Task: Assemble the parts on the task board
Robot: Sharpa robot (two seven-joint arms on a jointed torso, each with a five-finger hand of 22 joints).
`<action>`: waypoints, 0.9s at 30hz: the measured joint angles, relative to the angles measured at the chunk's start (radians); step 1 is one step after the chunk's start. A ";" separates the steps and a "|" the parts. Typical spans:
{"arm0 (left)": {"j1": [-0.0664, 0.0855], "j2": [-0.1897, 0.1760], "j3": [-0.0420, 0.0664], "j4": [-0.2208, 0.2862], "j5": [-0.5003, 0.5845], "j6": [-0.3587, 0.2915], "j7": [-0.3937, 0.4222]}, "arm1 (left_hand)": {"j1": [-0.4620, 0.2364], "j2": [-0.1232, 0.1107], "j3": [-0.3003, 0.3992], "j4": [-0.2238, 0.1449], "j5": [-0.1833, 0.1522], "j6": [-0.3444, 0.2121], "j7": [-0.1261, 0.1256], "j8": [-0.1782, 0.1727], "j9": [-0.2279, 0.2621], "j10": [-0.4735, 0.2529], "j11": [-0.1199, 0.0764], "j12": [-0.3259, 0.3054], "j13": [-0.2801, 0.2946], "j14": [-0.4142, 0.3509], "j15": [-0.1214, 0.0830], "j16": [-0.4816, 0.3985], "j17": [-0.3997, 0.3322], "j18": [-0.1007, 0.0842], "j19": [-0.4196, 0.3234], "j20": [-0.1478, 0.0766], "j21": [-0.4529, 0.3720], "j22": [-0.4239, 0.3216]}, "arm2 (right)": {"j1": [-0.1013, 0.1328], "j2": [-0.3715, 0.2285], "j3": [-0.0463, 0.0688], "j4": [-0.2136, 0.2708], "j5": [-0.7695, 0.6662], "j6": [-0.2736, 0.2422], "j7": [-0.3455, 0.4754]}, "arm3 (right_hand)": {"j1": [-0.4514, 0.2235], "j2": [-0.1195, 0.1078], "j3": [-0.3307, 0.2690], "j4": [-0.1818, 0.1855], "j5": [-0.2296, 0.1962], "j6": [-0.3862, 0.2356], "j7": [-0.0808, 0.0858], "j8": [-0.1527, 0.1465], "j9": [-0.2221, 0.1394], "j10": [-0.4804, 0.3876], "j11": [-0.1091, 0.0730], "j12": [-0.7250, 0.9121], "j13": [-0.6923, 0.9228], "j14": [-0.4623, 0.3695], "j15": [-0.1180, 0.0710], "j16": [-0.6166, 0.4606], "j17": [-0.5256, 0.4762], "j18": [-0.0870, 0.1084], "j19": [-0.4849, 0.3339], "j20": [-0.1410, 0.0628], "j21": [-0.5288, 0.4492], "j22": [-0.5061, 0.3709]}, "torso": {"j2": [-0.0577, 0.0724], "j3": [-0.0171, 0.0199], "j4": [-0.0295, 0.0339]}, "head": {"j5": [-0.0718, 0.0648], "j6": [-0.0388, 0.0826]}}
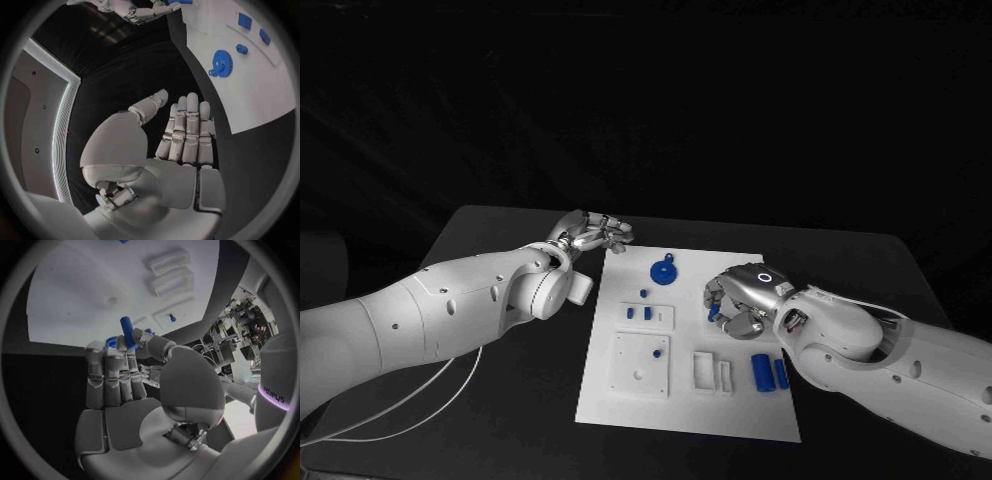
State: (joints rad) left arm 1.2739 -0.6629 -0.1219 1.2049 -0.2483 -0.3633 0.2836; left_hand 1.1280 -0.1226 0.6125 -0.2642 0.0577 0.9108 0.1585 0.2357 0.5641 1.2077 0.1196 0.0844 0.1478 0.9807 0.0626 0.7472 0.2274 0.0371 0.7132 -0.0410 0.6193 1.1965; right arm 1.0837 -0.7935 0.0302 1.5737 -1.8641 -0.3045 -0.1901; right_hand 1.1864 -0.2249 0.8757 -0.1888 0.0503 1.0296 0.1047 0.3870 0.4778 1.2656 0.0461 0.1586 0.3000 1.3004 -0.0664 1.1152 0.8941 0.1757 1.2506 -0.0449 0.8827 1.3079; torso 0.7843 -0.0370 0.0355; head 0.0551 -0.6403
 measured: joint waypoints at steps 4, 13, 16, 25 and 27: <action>0.000 0.001 0.000 -0.001 0.000 0.000 0.000 | 0.000 0.000 0.000 0.000 0.000 0.000 0.000 0.001 0.000 0.000 0.000 0.000 -0.001 0.000 0.000 0.000 0.001 0.000 0.000 0.000 0.000 0.000 | 0.001 0.002 0.008 0.030 0.002 -0.016 0.000 | 0.000 0.000 0.003 -0.003 0.000 0.000 0.000 0.000 0.001 0.000 0.000 0.000 0.000 0.000 0.000 0.000 0.000 0.000 0.000 0.000 0.000 0.000 | 0.000 0.0000 -0.0003 | 0.004 0.000; 0.000 0.004 0.000 -0.003 0.000 0.000 0.000 | 0.000 0.000 0.000 0.000 0.000 0.000 0.000 0.001 0.000 0.000 0.000 0.000 -0.001 0.000 0.000 0.000 0.002 0.000 0.000 0.000 0.000 0.001 | 0.000 0.071 0.004 0.058 0.017 -0.035 0.006 | 0.000 0.000 0.005 -0.005 0.000 0.000 0.000 0.000 0.001 0.002 -0.002 0.000 0.001 0.000 0.000 0.000 0.000 0.000 0.000 0.000 0.000 0.000 | 0.000 0.0003 -0.0002 | 0.020 -0.003; 0.000 0.009 0.000 -0.005 0.000 0.000 0.000 | 0.000 0.000 0.000 0.000 0.000 0.000 0.000 0.001 -0.001 0.000 0.000 0.000 -0.001 0.000 0.000 0.000 0.002 0.000 0.000 0.000 0.000 0.001 | -0.011 0.099 -0.002 0.063 0.019 -0.043 0.009 | 0.000 0.000 0.005 -0.005 0.000 0.000 0.000 0.000 0.001 0.002 -0.002 0.000 0.002 0.000 0.000 0.000 0.000 0.000 0.000 0.000 0.000 0.000 | 0.000 0.0003 -0.0002 | 0.026 -0.004; 0.000 0.017 0.000 -0.006 0.000 0.000 0.000 | 0.000 0.000 0.000 0.000 0.000 0.000 0.000 0.001 -0.001 0.000 0.000 0.000 -0.001 0.004 0.004 0.000 0.003 0.000 0.000 0.000 0.000 0.001 | -0.049 0.175 -0.054 0.051 0.007 -0.057 0.020 | 0.000 0.000 0.008 -0.008 0.000 0.000 0.000 -0.001 0.000 0.002 -0.002 0.000 0.003 0.002 0.002 0.000 0.000 0.000 0.002 0.002 0.000 0.000 | 0.001 -0.0005 0.0010 | 0.040 -0.005; 0.000 0.018 0.000 -0.006 0.000 0.000 0.000 | 0.000 0.000 0.000 0.000 0.000 0.000 0.000 0.001 -0.001 0.000 0.000 0.000 -0.001 0.004 0.004 0.000 0.003 0.000 0.000 0.000 0.000 0.001 | -0.059 0.188 -0.058 0.046 0.002 -0.058 0.021 | 0.000 0.000 0.008 -0.008 0.000 0.000 0.000 -0.001 0.000 0.002 -0.002 0.000 0.003 0.002 0.002 0.000 0.000 0.000 0.002 0.002 0.000 0.000 | 0.001 -0.0006 0.0011 | 0.042 -0.005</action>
State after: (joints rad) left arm 1.2739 -0.6447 -0.1220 1.1989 -0.2482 -0.3630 0.2838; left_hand 1.1280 -0.1226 0.6125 -0.2642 0.0576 0.9108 0.1585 0.2362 0.5633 1.2078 0.1196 0.0844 0.1470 0.9844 0.0662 0.7473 0.2302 0.0368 0.7132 -0.0410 0.6193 1.1972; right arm 1.0247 -0.6057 -0.0279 1.6201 -1.8620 -0.3630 -0.1688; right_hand 1.1862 -0.2252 0.8835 -0.1972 0.0501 1.0293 0.1045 0.3858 0.4782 1.2673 0.0444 0.1584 0.3025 1.3022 -0.0646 1.1151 0.8941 0.1756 1.2524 -0.0431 0.8827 1.3076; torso 0.7854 -0.0376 0.0365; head 0.0971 -0.6448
